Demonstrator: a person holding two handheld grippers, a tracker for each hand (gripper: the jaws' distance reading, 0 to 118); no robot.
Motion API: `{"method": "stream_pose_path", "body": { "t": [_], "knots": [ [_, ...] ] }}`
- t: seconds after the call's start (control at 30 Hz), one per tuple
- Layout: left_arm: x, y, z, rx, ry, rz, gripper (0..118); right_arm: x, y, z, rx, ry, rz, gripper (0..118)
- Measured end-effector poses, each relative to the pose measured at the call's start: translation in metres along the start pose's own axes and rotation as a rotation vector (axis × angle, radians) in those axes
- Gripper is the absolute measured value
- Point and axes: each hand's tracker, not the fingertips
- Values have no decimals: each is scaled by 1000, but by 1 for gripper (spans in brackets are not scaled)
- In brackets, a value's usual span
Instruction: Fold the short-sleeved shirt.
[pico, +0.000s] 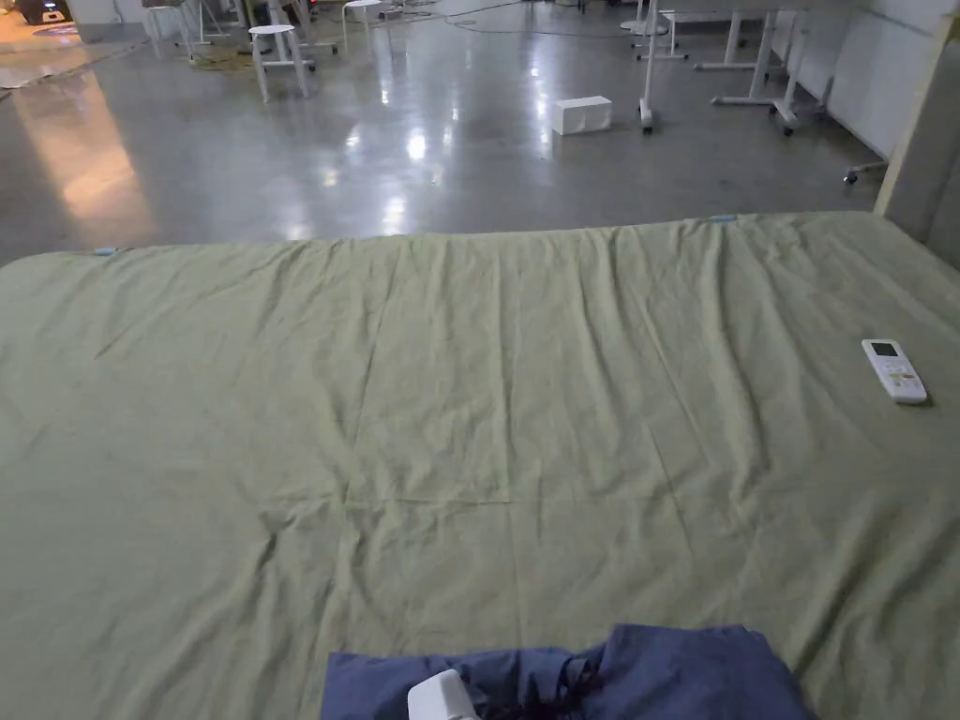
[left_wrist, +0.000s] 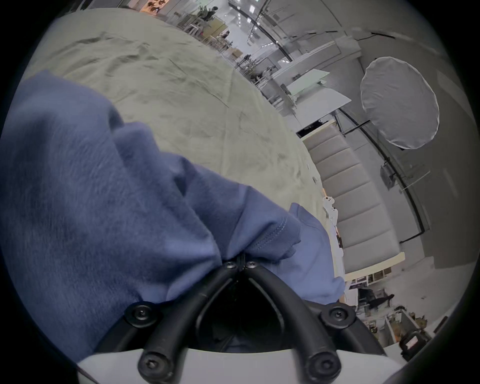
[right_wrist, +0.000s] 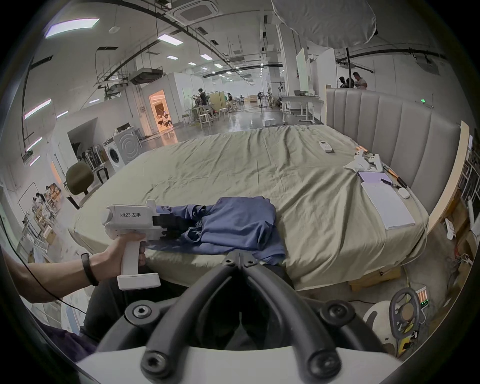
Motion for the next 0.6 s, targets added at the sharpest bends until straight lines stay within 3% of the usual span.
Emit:
{"method": "stream_pose_path", "body": {
  "t": [0.07,0.1,0.13,0.17,0.2,0.23,0.33,0.47,0.6],
  "knots": [
    [-3,7,12,-4,-34,19,4,-3,0,-5,-8,30,-11,0],
    [-5,11,24,6,-76,30,15,-6,1,-8,-11,38,-6,0],
    [-10,15,43,39,-161,30,35,-11,2,-11,-10,42,4,0],
    [-14,19,54,51,-214,30,67,-13,2,-12,-9,47,9,0],
    [-18,26,71,63,-243,31,86,-16,3,-15,-11,62,13,0],
    [-23,32,90,92,-239,26,95,-19,4,-18,-15,84,15,0],
    [-53,54,142,195,-178,39,97,-25,4,-24,-26,113,29,0],
    [-112,72,175,265,-13,233,97,-24,-4,-27,-51,137,17,0],
    [-156,72,155,215,-115,461,94,-23,-10,-27,-84,110,-17,0]
  ]
}}
